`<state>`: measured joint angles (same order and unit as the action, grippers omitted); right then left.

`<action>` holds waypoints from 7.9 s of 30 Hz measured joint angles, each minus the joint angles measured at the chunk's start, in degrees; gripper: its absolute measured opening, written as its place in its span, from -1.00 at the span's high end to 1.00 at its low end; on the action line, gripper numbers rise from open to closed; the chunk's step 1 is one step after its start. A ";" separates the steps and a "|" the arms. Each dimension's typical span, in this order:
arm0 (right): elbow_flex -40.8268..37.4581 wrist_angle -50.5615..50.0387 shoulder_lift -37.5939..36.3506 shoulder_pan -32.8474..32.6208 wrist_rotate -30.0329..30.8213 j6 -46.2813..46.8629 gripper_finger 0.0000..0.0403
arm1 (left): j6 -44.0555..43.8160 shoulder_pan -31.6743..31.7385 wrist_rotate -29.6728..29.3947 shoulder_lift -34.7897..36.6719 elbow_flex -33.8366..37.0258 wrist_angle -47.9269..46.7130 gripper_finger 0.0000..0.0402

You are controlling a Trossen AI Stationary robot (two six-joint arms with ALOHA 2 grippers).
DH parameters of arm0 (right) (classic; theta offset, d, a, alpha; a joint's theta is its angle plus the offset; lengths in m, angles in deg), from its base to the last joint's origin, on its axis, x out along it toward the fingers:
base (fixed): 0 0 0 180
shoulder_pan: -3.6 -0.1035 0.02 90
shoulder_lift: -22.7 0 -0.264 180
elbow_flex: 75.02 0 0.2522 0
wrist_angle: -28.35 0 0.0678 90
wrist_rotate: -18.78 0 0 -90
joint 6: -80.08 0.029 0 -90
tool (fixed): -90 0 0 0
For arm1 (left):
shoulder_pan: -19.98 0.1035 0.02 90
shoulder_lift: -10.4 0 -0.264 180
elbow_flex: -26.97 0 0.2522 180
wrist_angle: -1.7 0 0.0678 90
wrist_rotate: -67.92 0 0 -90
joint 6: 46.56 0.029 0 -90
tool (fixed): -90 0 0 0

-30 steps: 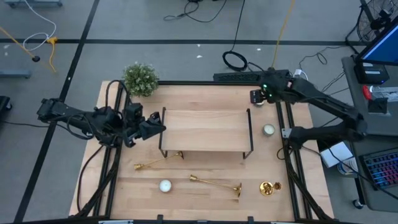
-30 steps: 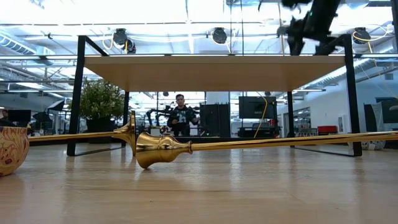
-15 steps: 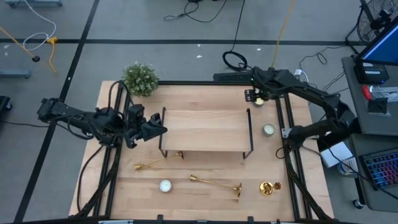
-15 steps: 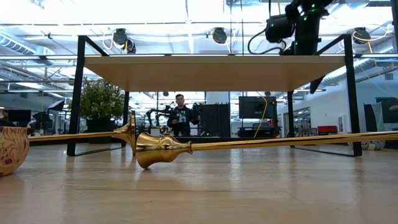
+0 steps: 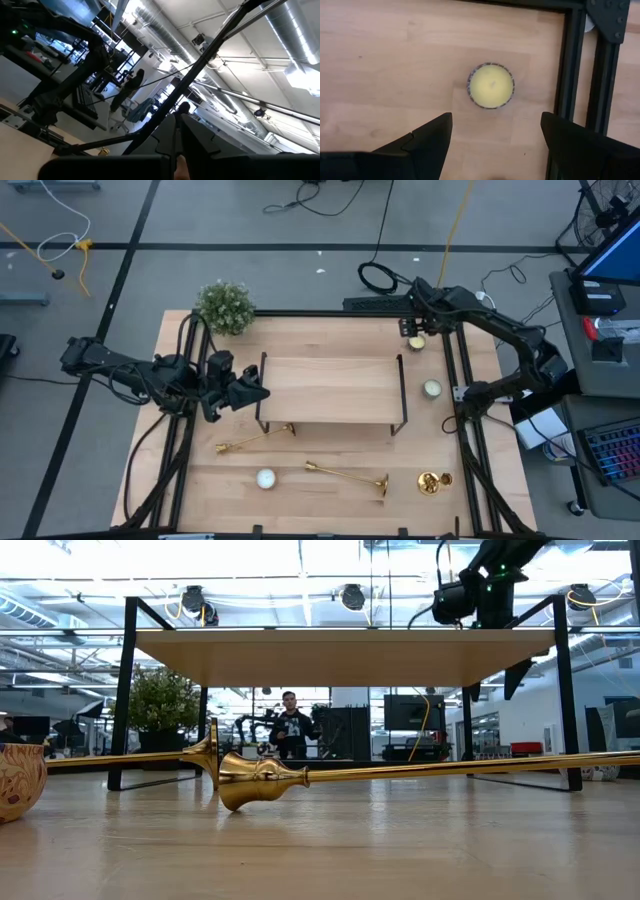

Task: Pick & Place candle stick holders
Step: Put the black scented candle on the shelf

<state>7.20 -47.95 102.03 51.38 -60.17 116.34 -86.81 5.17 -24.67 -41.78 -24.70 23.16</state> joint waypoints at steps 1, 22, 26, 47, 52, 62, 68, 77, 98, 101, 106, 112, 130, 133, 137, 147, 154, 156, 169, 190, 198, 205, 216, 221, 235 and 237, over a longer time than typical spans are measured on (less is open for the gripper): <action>-0.49 0.08 0.02 0.31 -0.63 -0.20 -0.51 | 0.00 0.00 0.00 0.00 0.00 0.02 0.85; -18.13 36.37 -0.03 -2.53 -6.92 -12.70 -0.51 | -2.32 0.00 0.04 0.00 0.00 -1.70 0.85; -21.79 46.40 -0.07 -2.50 -15.78 2.54 -0.51 | -2.58 -0.02 0.08 0.00 0.00 -1.70 0.85; -22.25 65.01 -9.81 -2.50 -21.67 21.57 -0.51 | -1.94 -1.89 -0.48 0.00 0.02 -3.76 0.85; -22.25 74.47 -9.84 -2.50 -22.99 21.52 -0.51 | -1.96 -1.90 -0.49 0.00 0.02 -3.74 0.85; -22.25 89.64 -9.86 -2.48 -34.38 21.47 -0.51 | -2.26 -2.67 -0.46 0.00 0.02 -3.74 0.85; -22.25 82.31 -10.42 -2.01 -35.10 20.29 -0.51 | -1.44 -2.95 -0.46 0.00 0.02 -3.76 0.85; -14.08 38.76 -11.50 -1.68 -21.54 5.00 -0.51 | -1.46 -2.95 -0.46 0.00 0.02 -3.95 0.85; -2.23 0.07 -3.05 -0.94 -2.17 -4.88 -0.54 | 0.02 -2.84 -0.48 0.01 0.02 -5.20 0.85; -2.25 2.83 -3.13 -1.17 -2.08 -3.80 -0.53 | 0.00 -2.84 -0.48 0.00 0.02 -5.20 0.85; -2.25 3.56 -0.91 0.03 -0.79 -2.74 -0.53 | -0.02 -2.84 -0.51 0.00 0.02 -5.22 0.85; -2.29 2.73 3.60 0.26 -0.65 -4.40 -0.64 | -0.15 -2.84 -0.53 0.02 0.02 -5.25 0.85; -4.40 5.86 8.04 1.25 0.94 -4.11 -0.78 | -0.37 -3.48 -0.46 0.00 0.02 -6.99 0.85; -6.37 7.07 8.04 1.45 0.70 -3.78 -0.78 | -0.35 -3.69 -0.46 0.00 0.02 -7.03 0.85; -8.39 8.39 8.04 1.51 0.81 -3.04 -0.78 | -0.35 -3.69 -0.46 0.00 0.02 -7.15 0.85; -11.29 14.19 8.04 3.81 -0.78 -1.80 -0.78 | -0.39 -3.69 -0.47 0.00 0.02 -7.19 0.85; -12.60 16.53 8.04 5.00 -0.80 -1.48 -0.78 | -0.76 -3.67 -0.48 0.02 0.02 -7.19 0.85; -13.28 17.90 8.04 5.10 -2.03 -1.18 -0.78 | -0.74 -3.65 -0.48 0.00 0.02 -7.19 0.85; -13.83 21.47 8.93 5.15 -1.93 -0.51 -0.78 | -0.62 -3.65 -0.48 0.00 0.02 -7.19 0.85; -13.79 21.28 12.91 4.64 -3.81 -1.00 -0.77 | -1.32 -3.65 -0.48 0.01 0.02 -7.18 0.85; -13.79 21.11 12.91 4.60 -3.66 -3.83 -0.77 | -0.56 -3.65 -0.49 0.00 0.02 -7.19 0.85; -13.79 23.20 12.89 4.47 -2.17 -3.05 -0.77 | -0.80 -3.65 -0.48 0.00 0.02 -7.23 0.85; -13.79 24.23 12.89 4.46 -2.31 -0.60 -0.77 | -1.79 -3.65 -0.48 0.00 0.02 -7.23 0.85; -13.79 23.05 12.89 4.45 -2.32 -0.09 -0.77 | -1.68 -3.65 -0.48 0.02 0.02 -7.23 0.85; -13.79 23.71 12.87 4.45 -2.32 -0.53 -0.49 | -1.73 -3.67 -0.48 0.00 0.02 -7.23 0.85; -13.79 23.91 12.85 4.45 -2.32 -0.78 -0.44 | -1.75 -3.67 -0.48 0.02 0.02 -7.23 0.85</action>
<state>-6.58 -24.04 114.88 55.82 -62.49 115.56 -88.55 1.50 -25.15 -41.76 -24.68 15.93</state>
